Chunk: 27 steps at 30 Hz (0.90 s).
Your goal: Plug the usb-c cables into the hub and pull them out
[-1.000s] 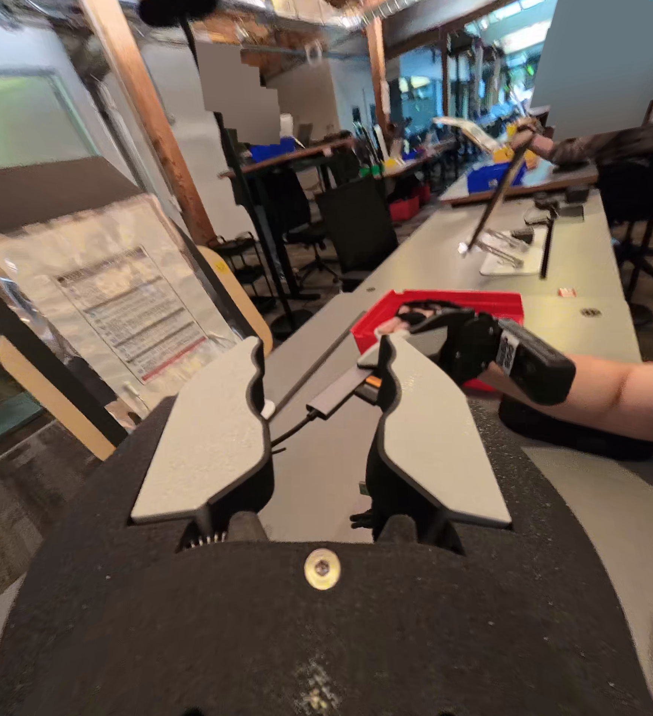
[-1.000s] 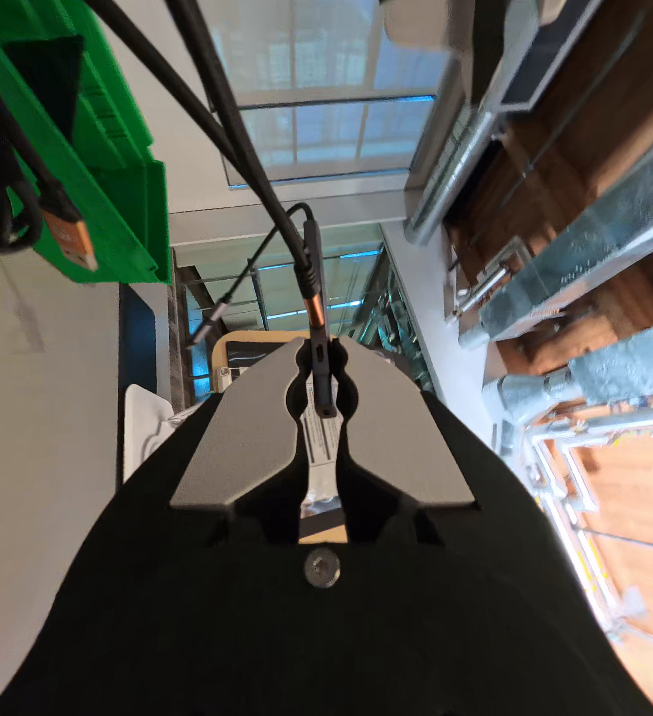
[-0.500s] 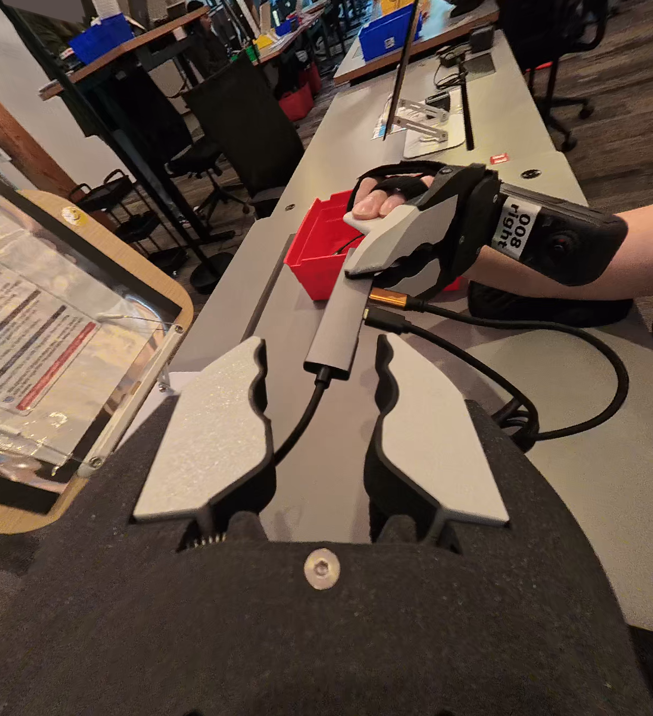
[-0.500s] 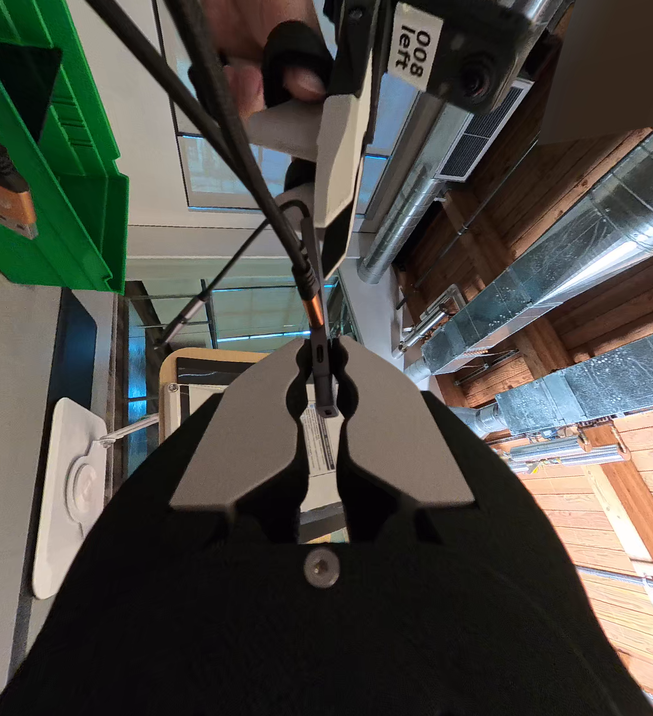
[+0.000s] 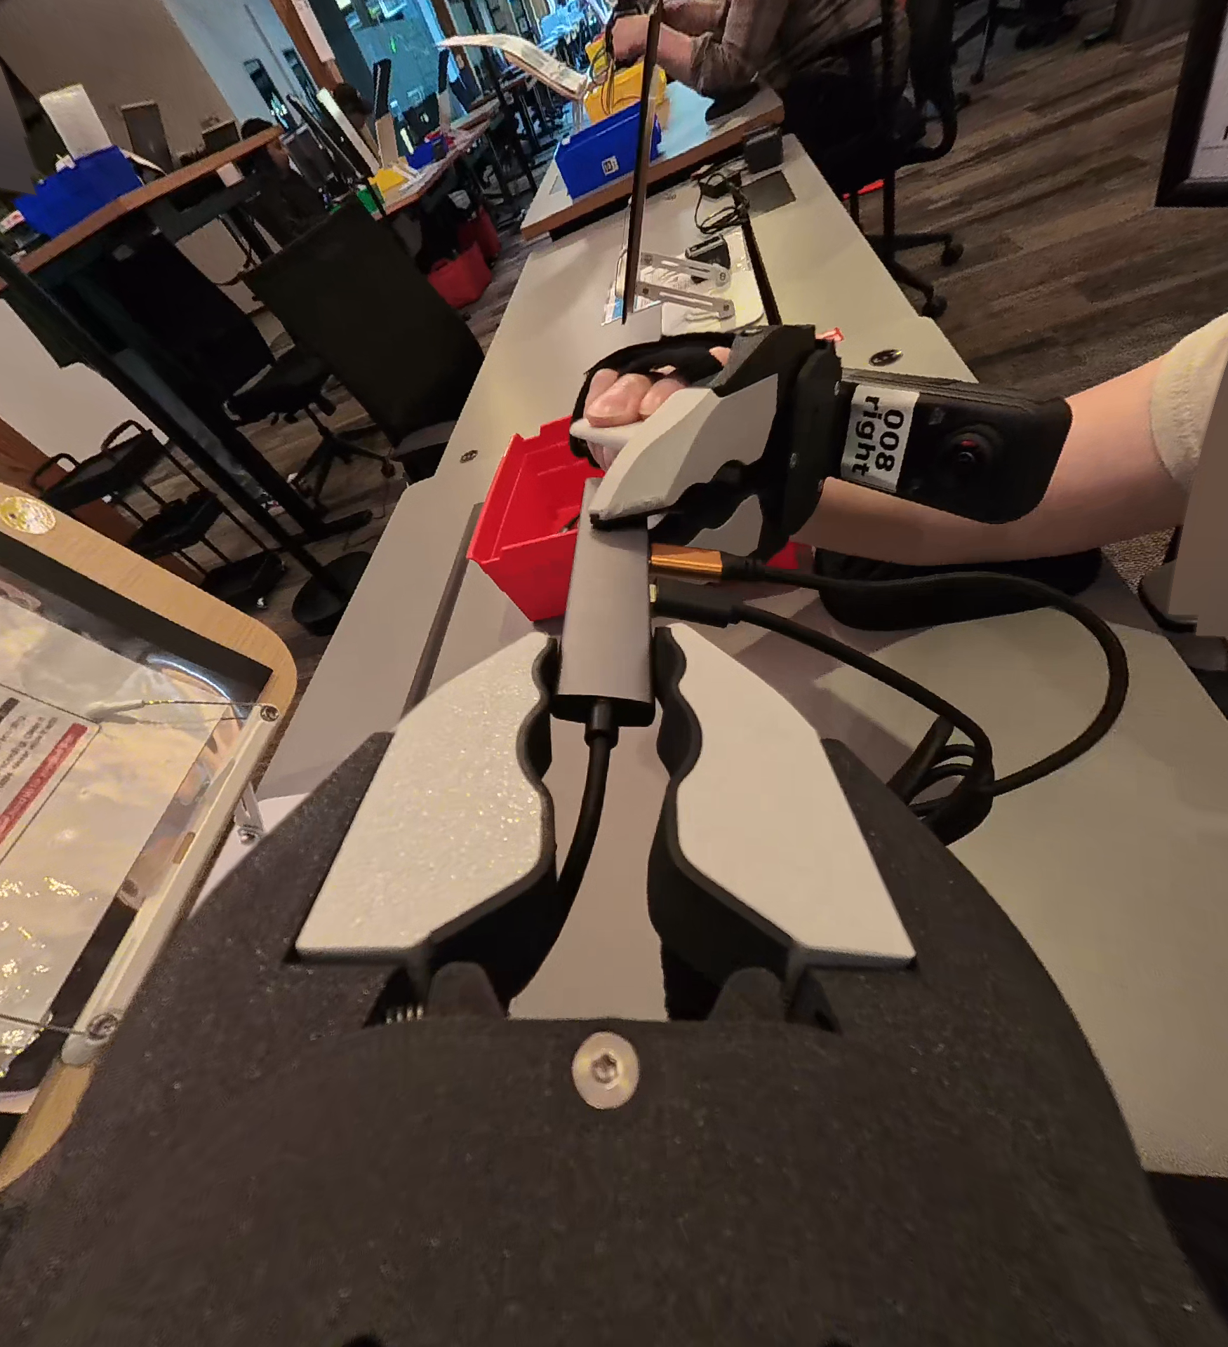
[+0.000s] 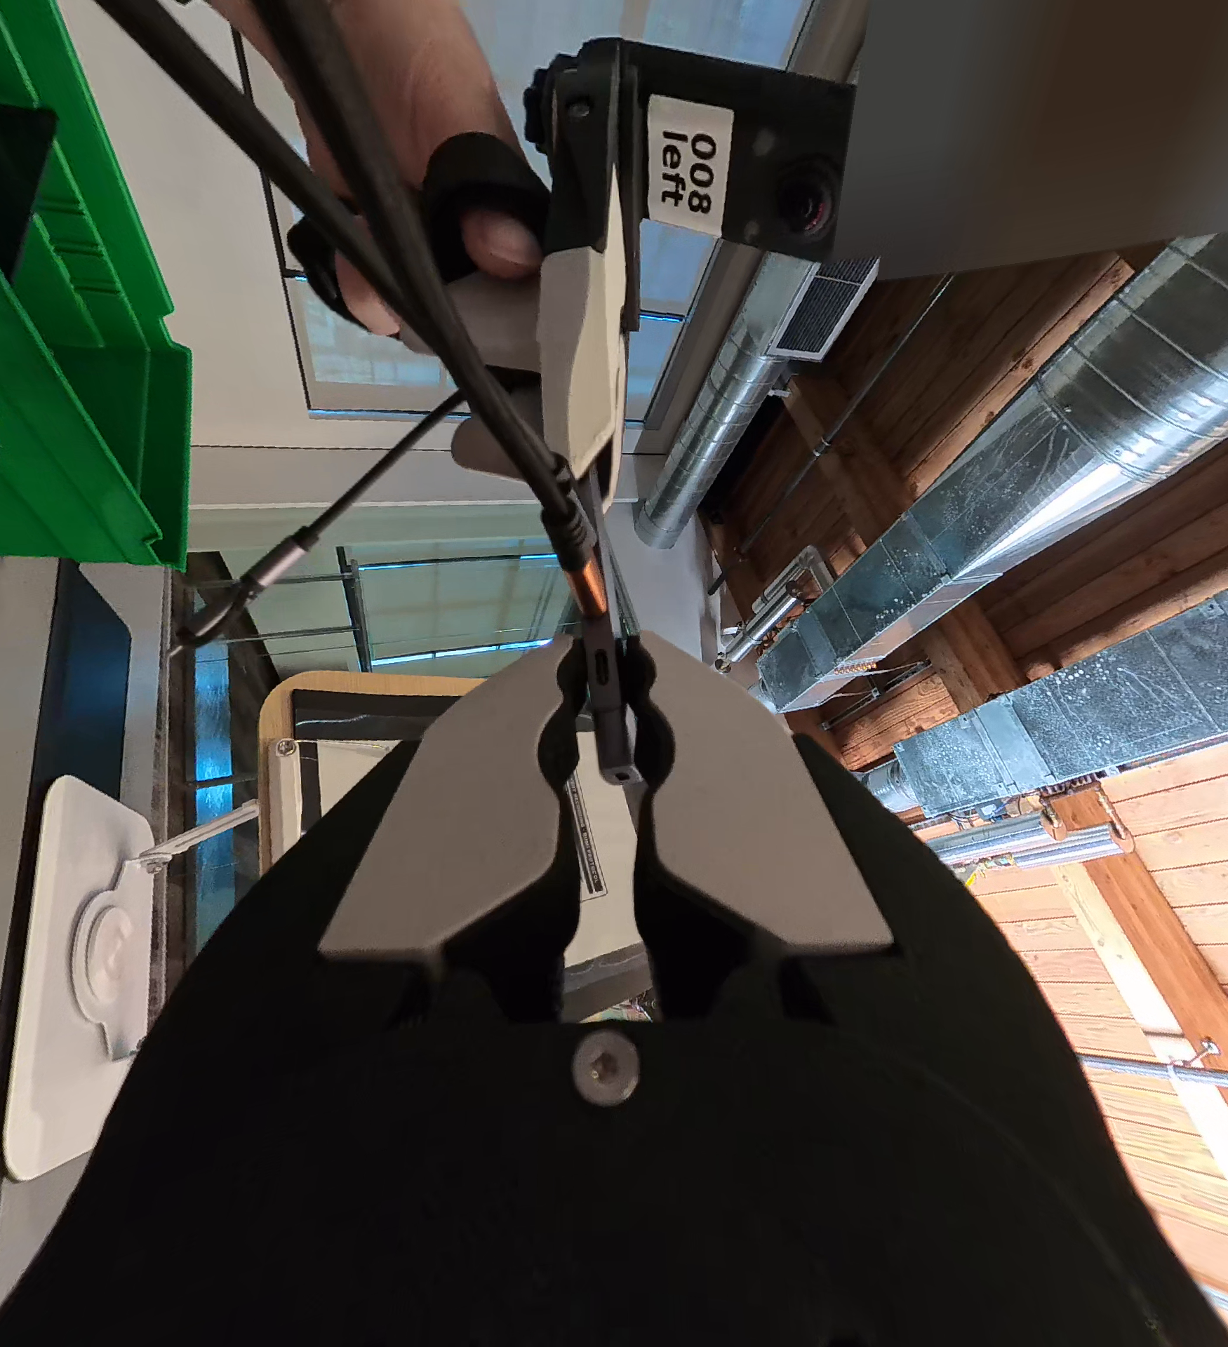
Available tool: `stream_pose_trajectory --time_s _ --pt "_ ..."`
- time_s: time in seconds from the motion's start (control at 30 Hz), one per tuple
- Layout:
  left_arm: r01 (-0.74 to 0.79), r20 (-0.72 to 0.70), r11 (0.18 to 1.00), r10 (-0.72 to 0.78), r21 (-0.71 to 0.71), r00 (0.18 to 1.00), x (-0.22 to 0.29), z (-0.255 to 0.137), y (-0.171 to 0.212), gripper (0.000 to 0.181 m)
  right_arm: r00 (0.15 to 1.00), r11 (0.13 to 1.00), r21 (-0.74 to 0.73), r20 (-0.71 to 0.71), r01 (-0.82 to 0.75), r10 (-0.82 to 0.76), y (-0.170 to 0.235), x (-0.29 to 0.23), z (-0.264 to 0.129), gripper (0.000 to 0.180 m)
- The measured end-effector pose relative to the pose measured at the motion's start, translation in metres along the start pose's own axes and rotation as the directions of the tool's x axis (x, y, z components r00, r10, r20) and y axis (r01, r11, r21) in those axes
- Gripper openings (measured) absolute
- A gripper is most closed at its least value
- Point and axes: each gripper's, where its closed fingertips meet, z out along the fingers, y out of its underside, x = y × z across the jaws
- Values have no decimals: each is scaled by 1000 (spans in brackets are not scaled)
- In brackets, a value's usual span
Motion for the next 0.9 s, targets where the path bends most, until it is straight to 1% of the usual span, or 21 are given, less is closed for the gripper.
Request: stream_pose_trajectory --time_s 0.1,0.33,0.47,0.57,0.63,0.73,0.83,0.9 --pt "-26 14 999 26 20 1000 -1 2 -2 25 1000 1000 5 -6 -22 22 1 1 -1 11" --pt "-75 75 997 75 -3 994 -8 10 -4 24 997 998 -12 -32 -68 67 12 2 -1 12" --pt "-94 207 993 108 -74 972 -25 16 -1 24 993 990 -103 -66 -101 94 36 1 2 13" --pt "-103 360 987 142 -125 922 -45 17 1 24 981 964 -200 -115 -176 155 66 5 -1 22" --pt "-90 487 985 151 -148 860 -63 13 1 24 963 925 -288 -171 -250 207 92 11 -7 23" --pt "-58 639 985 151 -165 754 -85 5 4 24 913 824 -405 -270 -395 305 126 21 -17 23" --pt "-14 730 987 127 -159 671 -100 -4 9 24 808 711 -397 -392 -580 440 142 33 -26 22" --pt "18 789 986 120 -163 603 -109 -14 13 24 701 617 -353 -486 -703 521 148 44 -33 22"
